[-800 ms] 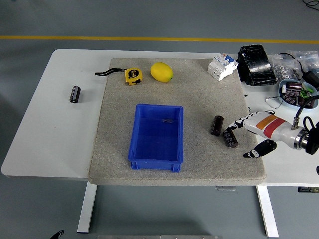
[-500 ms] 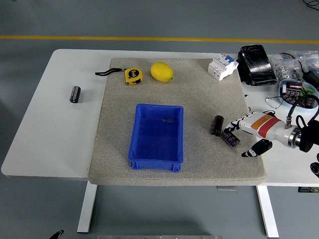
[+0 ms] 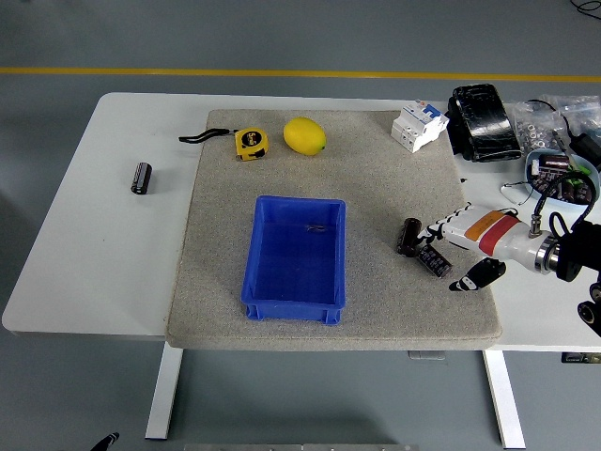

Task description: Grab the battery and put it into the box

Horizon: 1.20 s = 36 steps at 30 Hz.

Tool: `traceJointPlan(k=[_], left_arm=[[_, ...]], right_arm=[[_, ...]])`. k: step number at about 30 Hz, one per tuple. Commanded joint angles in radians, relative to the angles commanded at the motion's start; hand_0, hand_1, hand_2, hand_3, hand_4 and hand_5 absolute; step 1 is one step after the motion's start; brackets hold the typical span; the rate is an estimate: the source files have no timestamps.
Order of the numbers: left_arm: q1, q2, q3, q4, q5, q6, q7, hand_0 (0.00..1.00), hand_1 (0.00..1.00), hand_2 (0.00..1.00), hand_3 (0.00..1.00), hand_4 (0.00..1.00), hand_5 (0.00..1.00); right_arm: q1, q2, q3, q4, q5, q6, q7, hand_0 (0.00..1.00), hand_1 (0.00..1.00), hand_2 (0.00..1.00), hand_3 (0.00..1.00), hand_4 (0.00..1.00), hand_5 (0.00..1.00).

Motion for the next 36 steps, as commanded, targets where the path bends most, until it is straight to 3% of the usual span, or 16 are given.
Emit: traceJointPlan(k=[14,15,20,21,36], left_arm=[[-0.007,-0.002,0.011,-0.001,-0.012,0.003,-0.002,0.748,0.758,0.901,0.871,0.823,0.883],[-0.008,-0.002,0.012,-0.001,-0.013,0.003,-0.002,0.748,0.754,0.899,0.87,0.823,0.883],[-0.008,-0.003,0.01,-0.001,-0.01,0.004,-0.002,0.748,0.754,0.899,0.87,0.823,0.883],[-0.007,-0.003,0.009,-0.001,-0.009,0.004,-0.001,0.746,0.754,0.898,0.869,0.823,0.882],[-0.001,-0.003,0.006,-0.002,-0.004,0.005,0.003,0.746,0.754,0.897,0.868,0.822,0.88]], right_arm=[[0.037,0.04,-0.046,-0.104,0.0,-0.071,0.026,0.619,0.604,0.648,0.739,0.949,0.13],[0.036,0.04,-0.046,-0.107,0.002,-0.076,0.028,0.568,0.54,0.565,0.603,0.776,0.056],[0.032,0.04,-0.043,-0.117,0.016,-0.093,0.036,0.568,0.54,0.565,0.603,0.776,0.056],[0.031,0.039,-0.043,-0.12,0.019,-0.097,0.039,0.534,0.482,0.499,0.484,0.659,0.002],[0.02,0.036,-0.052,-0.127,0.037,-0.118,0.05,0.51,0.458,0.486,0.462,0.633,0.002]])
